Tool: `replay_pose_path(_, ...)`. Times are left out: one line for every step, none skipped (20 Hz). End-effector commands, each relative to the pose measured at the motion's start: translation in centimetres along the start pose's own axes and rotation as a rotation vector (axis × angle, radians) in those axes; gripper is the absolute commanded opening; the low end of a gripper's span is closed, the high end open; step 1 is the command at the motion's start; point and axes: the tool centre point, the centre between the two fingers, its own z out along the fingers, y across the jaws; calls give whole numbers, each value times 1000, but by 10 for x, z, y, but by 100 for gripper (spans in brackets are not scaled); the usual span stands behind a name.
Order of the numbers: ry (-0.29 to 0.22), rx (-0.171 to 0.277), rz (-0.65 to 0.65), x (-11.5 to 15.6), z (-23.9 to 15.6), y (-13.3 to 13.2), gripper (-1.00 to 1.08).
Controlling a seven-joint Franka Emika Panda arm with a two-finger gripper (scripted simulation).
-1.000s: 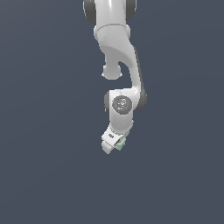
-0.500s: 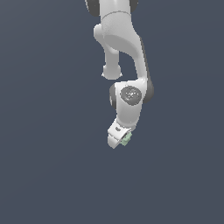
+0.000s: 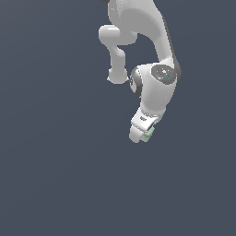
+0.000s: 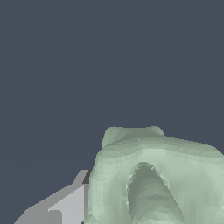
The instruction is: Pick up the object and move it to a goal position.
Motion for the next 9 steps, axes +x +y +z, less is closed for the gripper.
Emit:
replay_pose_path(-1,0,1,6,-15,-12,-100)
replay_pose_path(-1,1,1,8,-20,-15,-100)
replay_pose_path(-1,1,1,10,-24,-19,-100)
replay_pose_path(-1,1,1,12,-28,-21,-100)
replay_pose_path(0,1,1,13,-31,-23,-100)
replay_pose_path(0,1,1,14,-33,-25,-100)
replay_pose_path(0,1,1,15,-35,-26,-100)
replay_pose_path(0,1,1,16,-36,-27,-100)
replay_pose_path(0,1,1,16,-36,-27,-100)
